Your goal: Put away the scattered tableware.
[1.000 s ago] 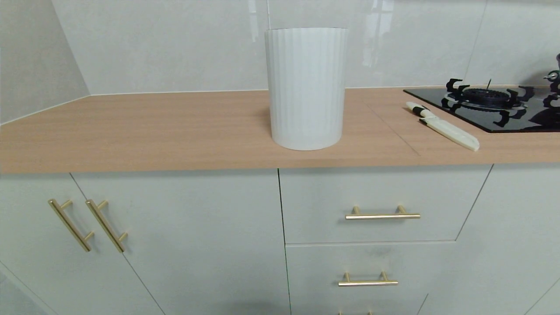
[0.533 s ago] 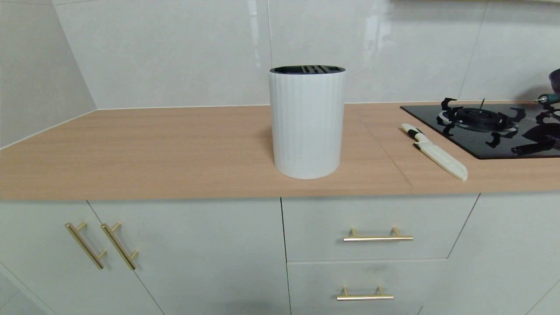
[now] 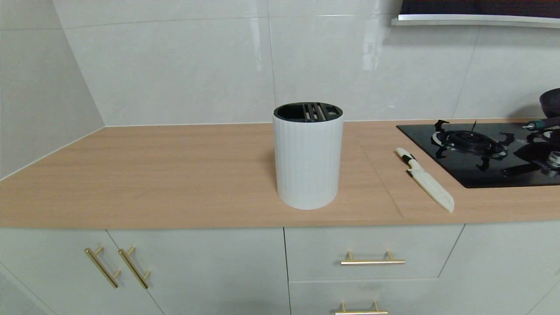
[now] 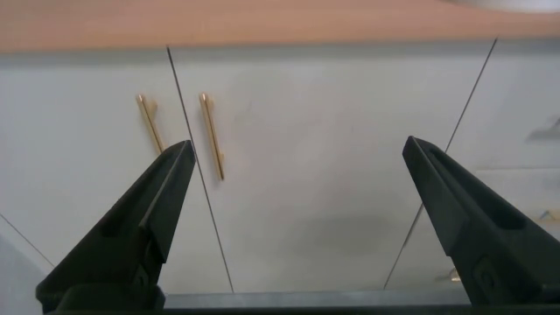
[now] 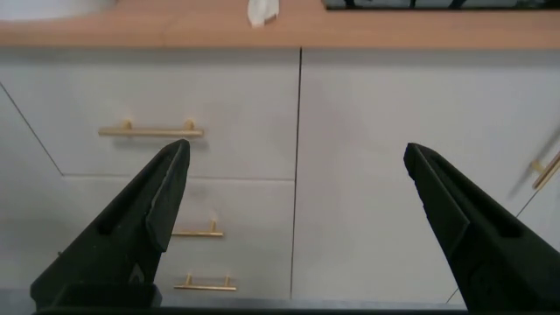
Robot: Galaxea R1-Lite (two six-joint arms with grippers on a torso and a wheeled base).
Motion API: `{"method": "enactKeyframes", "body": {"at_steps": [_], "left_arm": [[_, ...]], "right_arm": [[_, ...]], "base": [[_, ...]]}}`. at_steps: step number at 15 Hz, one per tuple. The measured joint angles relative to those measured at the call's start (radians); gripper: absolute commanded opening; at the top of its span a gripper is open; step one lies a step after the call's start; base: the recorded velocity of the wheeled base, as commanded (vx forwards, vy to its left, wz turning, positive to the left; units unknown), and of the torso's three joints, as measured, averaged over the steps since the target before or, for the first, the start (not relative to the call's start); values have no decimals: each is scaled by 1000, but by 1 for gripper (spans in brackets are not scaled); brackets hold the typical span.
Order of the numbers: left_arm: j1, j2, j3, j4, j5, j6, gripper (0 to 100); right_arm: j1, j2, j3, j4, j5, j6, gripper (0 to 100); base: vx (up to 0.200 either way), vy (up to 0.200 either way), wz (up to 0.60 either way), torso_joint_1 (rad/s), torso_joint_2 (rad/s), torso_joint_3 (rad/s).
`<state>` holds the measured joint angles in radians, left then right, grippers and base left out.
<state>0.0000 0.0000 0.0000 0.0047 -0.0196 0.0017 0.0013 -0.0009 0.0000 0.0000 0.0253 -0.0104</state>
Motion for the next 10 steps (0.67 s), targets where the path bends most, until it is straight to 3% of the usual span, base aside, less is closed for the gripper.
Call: {"method": "enactKeyframes", "body": {"at_steps": [10], "left_arm": [[0,0,0,0,0,0,100]], "right_arm": [[0,0,0,0,0,0,100]], "base": [[0,0,0,218,-522,-309]]}}
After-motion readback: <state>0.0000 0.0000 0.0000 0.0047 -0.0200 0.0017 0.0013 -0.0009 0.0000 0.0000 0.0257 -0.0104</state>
